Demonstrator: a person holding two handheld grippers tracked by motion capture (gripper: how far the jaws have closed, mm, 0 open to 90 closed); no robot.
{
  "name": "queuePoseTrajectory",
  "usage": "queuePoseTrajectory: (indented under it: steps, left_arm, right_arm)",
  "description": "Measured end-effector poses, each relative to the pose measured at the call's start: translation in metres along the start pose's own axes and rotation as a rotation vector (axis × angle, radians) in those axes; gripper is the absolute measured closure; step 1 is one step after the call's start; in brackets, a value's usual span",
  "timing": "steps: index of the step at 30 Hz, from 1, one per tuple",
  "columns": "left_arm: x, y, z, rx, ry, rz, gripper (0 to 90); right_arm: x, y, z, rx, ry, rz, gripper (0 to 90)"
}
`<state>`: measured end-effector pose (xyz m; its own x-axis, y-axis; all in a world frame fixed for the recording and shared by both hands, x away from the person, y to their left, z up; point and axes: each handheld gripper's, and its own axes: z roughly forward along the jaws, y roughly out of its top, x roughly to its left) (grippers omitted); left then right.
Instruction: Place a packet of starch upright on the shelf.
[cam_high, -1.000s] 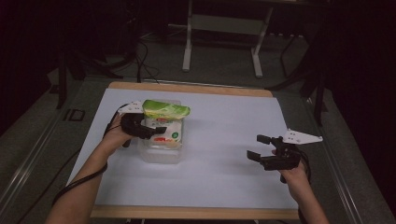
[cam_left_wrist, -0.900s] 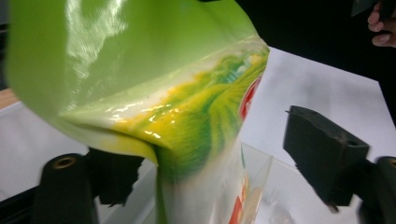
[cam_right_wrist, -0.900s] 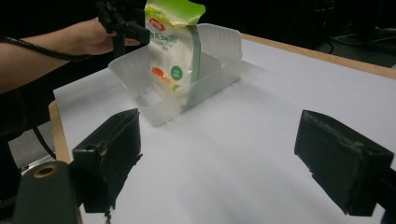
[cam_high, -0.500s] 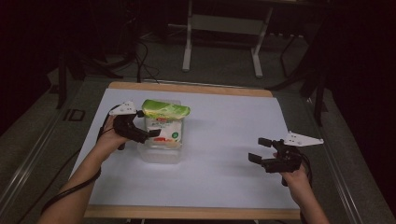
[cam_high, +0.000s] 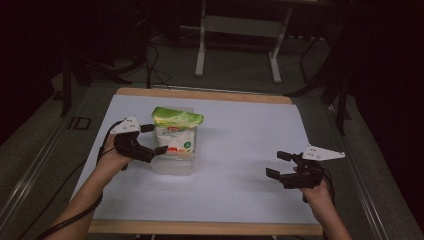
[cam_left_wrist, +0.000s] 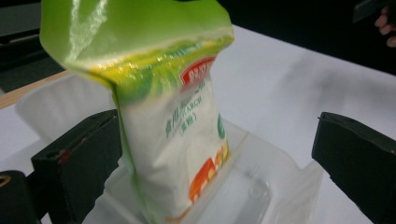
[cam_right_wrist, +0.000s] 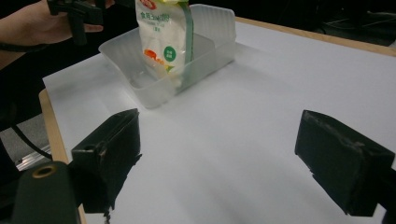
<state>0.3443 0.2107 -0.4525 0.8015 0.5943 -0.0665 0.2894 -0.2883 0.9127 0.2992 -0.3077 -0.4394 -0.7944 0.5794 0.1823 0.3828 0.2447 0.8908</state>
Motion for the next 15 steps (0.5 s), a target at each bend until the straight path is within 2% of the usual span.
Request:
queuePoseTrajectory:
  steps: [1, 3, 5, 7, 10, 13, 15]
  left_arm:
    - [-0.003, -0.002, -0.002, -0.015, 0.016, 0.015, 2.0]
    - [-0.009, -0.006, -0.006, -0.025, 0.032, 0.018, 2.0]
    - [-0.012, -0.007, -0.007, -0.025, 0.033, 0.016, 2.0]
    - [-0.020, -0.012, -0.012, -0.025, 0.018, -0.001, 2.0]
    - [-0.030, -0.016, -0.016, -0.027, 0.026, -0.001, 2.0]
    - [-0.042, -0.020, -0.019, -0.056, 0.043, 0.015, 2.0]
    - [-0.051, -0.021, -0.018, -0.045, 0.041, 0.029, 2.1]
  right_arm:
    - [0.000, -0.001, 0.000, 0.002, 0.001, 0.000, 14.2]
    - [0.001, -0.003, -0.001, 0.002, 0.001, 0.002, 14.2]
    - [0.001, -0.004, -0.001, 0.008, 0.001, 0.004, 14.2]
    - [0.003, -0.006, -0.001, 0.018, -0.010, -0.014, 14.2]
    - [0.004, -0.008, -0.001, 0.021, -0.012, -0.023, 14.2]
    - [0.005, -0.010, -0.001, 0.016, -0.009, -0.019, 14.2]
    - [0.004, -0.012, 0.000, 0.019, -0.008, -0.016, 14.2]
